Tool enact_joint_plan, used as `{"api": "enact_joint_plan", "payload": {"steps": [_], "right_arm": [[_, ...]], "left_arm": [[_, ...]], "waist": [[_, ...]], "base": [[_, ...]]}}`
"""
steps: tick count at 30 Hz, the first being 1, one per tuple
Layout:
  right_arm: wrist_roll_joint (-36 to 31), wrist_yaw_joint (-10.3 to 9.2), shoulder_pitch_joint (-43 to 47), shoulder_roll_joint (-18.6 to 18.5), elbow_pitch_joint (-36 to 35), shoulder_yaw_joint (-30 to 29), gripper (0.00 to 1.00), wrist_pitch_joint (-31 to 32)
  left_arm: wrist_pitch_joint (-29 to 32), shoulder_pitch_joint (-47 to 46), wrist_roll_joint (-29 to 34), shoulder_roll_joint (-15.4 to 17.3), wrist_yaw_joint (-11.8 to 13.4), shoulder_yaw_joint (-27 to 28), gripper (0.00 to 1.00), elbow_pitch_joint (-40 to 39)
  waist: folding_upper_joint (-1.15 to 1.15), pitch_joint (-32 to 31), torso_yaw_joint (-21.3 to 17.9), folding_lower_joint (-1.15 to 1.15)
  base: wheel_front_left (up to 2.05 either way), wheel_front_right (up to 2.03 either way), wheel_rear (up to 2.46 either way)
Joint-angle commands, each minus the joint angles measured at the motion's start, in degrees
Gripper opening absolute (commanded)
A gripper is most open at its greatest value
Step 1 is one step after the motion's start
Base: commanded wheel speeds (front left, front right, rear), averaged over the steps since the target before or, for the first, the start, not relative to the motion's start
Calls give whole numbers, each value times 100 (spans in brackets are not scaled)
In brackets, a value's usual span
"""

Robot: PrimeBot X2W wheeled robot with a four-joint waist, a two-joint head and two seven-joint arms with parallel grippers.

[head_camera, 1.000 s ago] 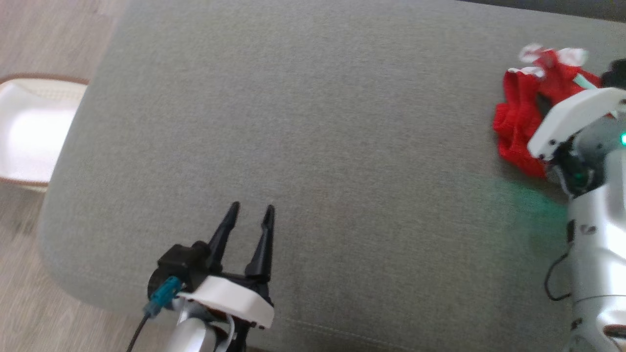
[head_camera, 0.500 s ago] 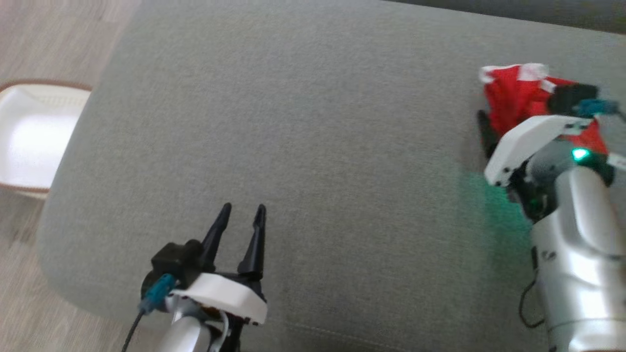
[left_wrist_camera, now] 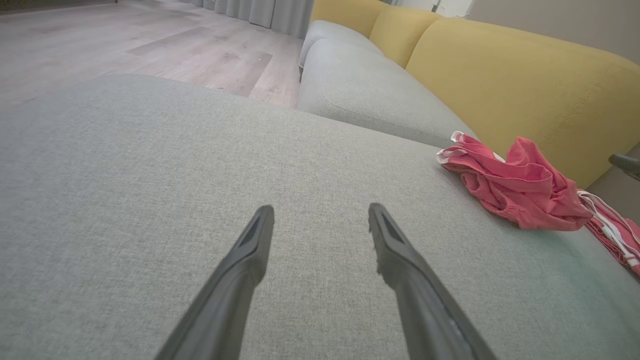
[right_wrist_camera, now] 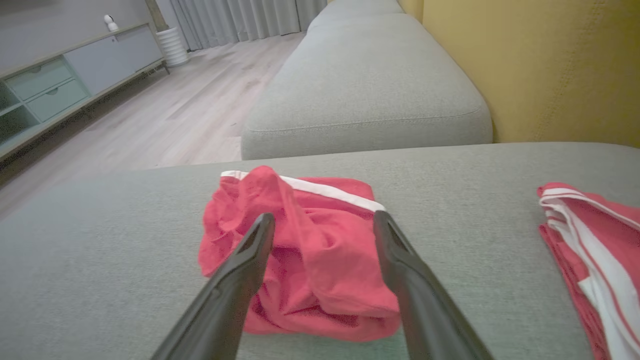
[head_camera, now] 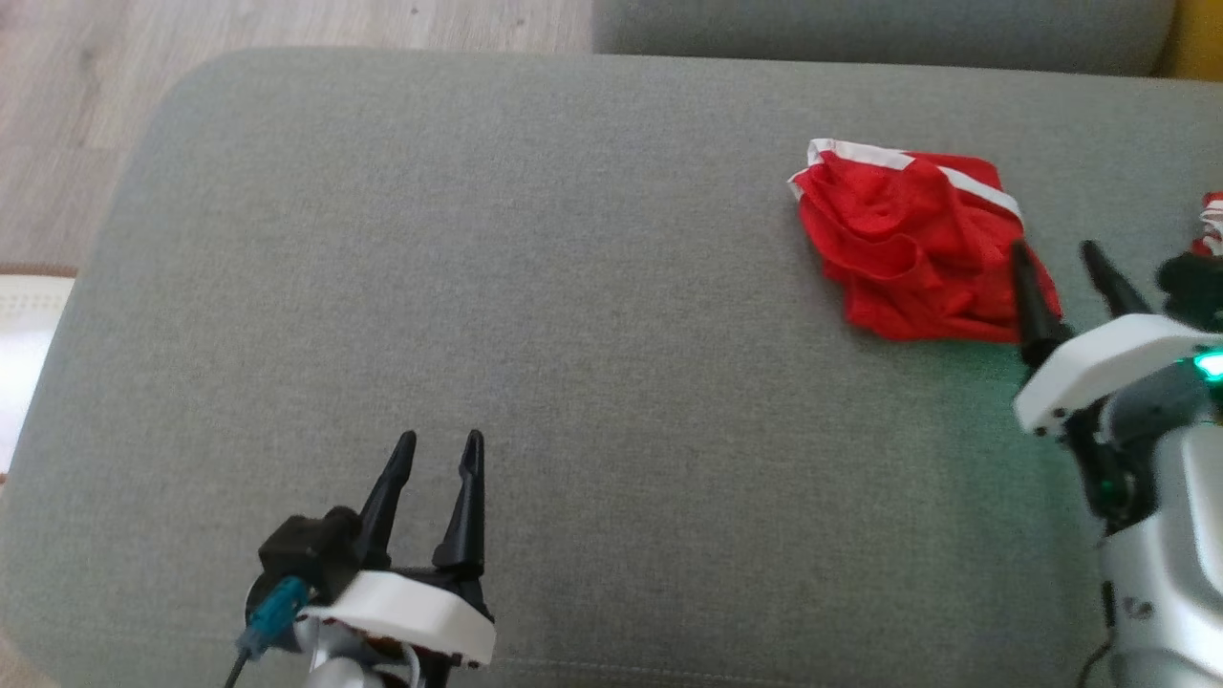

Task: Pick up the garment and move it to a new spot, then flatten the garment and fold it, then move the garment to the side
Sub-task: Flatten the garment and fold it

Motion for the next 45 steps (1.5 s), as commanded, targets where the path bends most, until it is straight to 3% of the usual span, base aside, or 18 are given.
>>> {"api": "enact_joint_plan", "payload": {"steps": [1,2,4,5,15,20,31,37,45], "right_arm": [[-96,-4,-211,-90,-229,-30,100,-50],[-137,-4,-258,-143,-193,-117,79,-20],[-234,-4,-414,-274,-106,-239,14,23],[-245,-4,-517,-320,-34,-305,0,72],[-710,-4,-1602,-920,1209,-466,0,441],[-449,-4,-1675,-1051,1733,20,0,482],[1245,-4,-990,-1519,1106,1592,0,1127],[1451,-4,-779,-1577,938,1875,0,1189],[1535,-4,-496,-1288,980,2106,0,995]], "left_arm": [[-34,-113,80,4,-43,141,100,-239],[-34,-123,87,4,-58,107,100,-266],[-34,-156,87,4,-84,38,100,-311],[-34,-180,79,4,-85,8,100,-329],[-34,-341,-84,4,-8,-342,100,-355],[-34,-302,-171,4,92,-436,100,-359],[-34,-246,-178,4,156,-231,100,-440],[-34,-236,-157,4,129,-182,100,-431],[-34,-226,-134,4,130,-137,100,-391]], "waist": [[0,86,53,0],[0,133,93,0],[0,255,195,0],[0,327,253,0],[0,816,845,0],[0,717,967,0],[0,513,698,0],[0,538,604,0],[0,432,525,0]], "base": [[0,0,0],[0,0,0],[0,0,0],[0,0,0],[0,0,0],[0,0,0],[0,0,0],[0,0,0],[0,0,0]]}}
